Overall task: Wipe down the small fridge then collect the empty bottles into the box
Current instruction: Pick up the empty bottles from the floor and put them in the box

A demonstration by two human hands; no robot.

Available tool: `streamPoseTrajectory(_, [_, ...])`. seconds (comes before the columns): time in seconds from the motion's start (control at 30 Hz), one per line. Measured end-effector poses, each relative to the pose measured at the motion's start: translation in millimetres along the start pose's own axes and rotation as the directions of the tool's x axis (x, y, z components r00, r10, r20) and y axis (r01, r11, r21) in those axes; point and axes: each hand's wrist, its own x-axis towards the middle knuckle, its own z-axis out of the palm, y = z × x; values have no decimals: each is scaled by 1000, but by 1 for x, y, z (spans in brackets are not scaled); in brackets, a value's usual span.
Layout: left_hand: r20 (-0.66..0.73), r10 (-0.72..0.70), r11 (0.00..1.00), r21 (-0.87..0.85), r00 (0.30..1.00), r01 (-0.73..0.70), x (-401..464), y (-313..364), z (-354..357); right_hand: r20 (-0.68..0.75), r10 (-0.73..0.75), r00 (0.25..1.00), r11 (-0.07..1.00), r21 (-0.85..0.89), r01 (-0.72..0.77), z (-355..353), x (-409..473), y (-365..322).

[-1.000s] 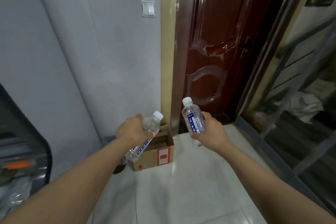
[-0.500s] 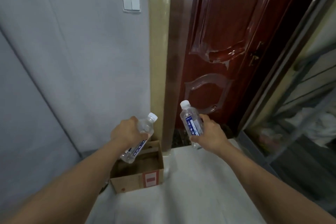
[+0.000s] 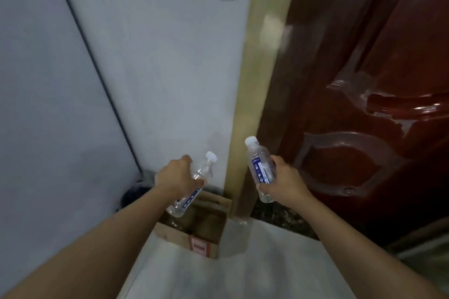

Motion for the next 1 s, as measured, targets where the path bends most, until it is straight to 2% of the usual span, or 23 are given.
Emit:
streamPoseTrajectory(0.27, [36,-279,959,-50,960,280,-1,-11,31,251,-155,955,988,50,147,36,80,2])
streamPoseTrajectory(0.37, [55,-377,920,-93,925,380,10,-25,44,315,-214,925,974,1,225,57,108,-8])
streamPoseTrajectory(0.6, [117,-500,833,-208,858,513,43,-55,83,426,-266,865,942,-77,327,103,166,-23])
streamPoseTrajectory(0.77, [142,-622,706,-323,770,630,61,-69,110,509,-294,809,912,-106,397,136,201,-31])
streamPoseTrajectory(1.0, [209,-774,452,-479,598,752,82,-62,165,638,-328,697,858,-107,502,186,249,-21])
